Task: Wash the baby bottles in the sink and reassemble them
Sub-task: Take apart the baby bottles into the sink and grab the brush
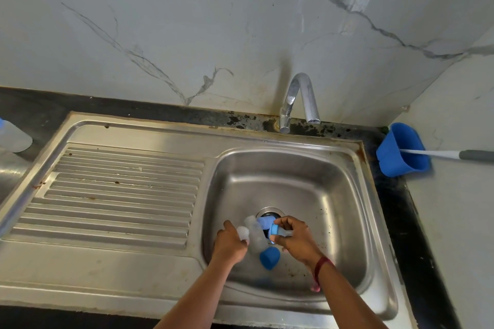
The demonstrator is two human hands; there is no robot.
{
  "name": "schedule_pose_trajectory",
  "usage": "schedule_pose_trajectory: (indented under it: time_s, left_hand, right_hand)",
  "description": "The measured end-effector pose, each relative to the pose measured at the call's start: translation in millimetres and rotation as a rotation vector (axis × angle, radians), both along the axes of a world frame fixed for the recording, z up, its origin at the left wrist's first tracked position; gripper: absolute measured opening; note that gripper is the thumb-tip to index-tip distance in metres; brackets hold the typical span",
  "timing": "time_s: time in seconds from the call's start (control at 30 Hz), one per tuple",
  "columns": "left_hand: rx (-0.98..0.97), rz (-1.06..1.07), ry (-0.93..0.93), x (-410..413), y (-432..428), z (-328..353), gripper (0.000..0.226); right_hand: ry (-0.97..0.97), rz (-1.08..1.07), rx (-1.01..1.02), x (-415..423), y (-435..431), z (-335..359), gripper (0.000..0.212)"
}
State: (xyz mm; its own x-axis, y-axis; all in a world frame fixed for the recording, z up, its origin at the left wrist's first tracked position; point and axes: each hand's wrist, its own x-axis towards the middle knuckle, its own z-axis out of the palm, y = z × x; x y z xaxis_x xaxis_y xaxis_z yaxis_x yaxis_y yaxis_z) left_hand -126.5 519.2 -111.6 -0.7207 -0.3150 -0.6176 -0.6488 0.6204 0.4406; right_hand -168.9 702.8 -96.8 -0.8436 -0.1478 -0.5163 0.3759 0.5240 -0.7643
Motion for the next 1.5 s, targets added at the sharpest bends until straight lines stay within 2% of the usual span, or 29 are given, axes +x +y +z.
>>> schedule_pose_trajectory:
  time_s: [0.17, 0.27, 0.33, 0.43, 0.53, 0.63, 0.7, 0.83, 0.97, 1.17, 1.5]
  left_hand:
    - [-0.001, -0.017, -0.014, -3, -1, -3, 0.045]
    - [0.060, 0.002, 0.052, -7, -1, 1, 0.026]
    - [0.210, 0.123, 0.086, -10, -2, 8, 0.011]
    - [0.613, 0.369, 0.054, -12, -1, 30, 0.013]
    - [0.855, 0.333, 0.048, -11, -1, 51, 0.020]
    - [0.980, 0.274, 0.055, -6, 0, 61, 0.032]
    - [1.013, 0.276, 0.088, -3, 1, 62, 0.035]
    - [1.011, 0.326, 0.155, -1, -4, 65, 0.026]
    - [1.041, 0.289, 0.129, 1, -9, 71, 0.039]
    - [1.193, 0.276, 0.087, 4, -19, 78, 0.036]
    - [1.140, 0.276, 0.158, 5, -16, 83, 0.031]
  right_hand:
    - [-0.019, -0.024, 0.038, -1, -3, -3, 0.032]
    - [-0.040, -0.070, 0.028, -2, -4, -2, 0.036]
    - [-0.062, -0.115, -0.027, -3, -4, 1, 0.037]
    - [-0.079, -0.128, -0.100, -4, -6, 7, 0.039]
    - [-0.082, -0.109, -0.211, -4, -11, 19, 0.036]
    - [-0.046, -0.059, -0.277, -3, -14, 32, 0.031]
    - [-0.030, -0.036, -0.286, -3, -14, 40, 0.031]
    - [-0.068, -0.051, -0.381, -2, -10, 45, 0.034]
    - [-0.055, -0.112, -0.439, 3, -8, 51, 0.025]
    - [-0.039, -0.093, -0.429, 3, -10, 63, 0.017]
    - [-0.030, -0.037, -0.347, 0, -9, 74, 0.018]
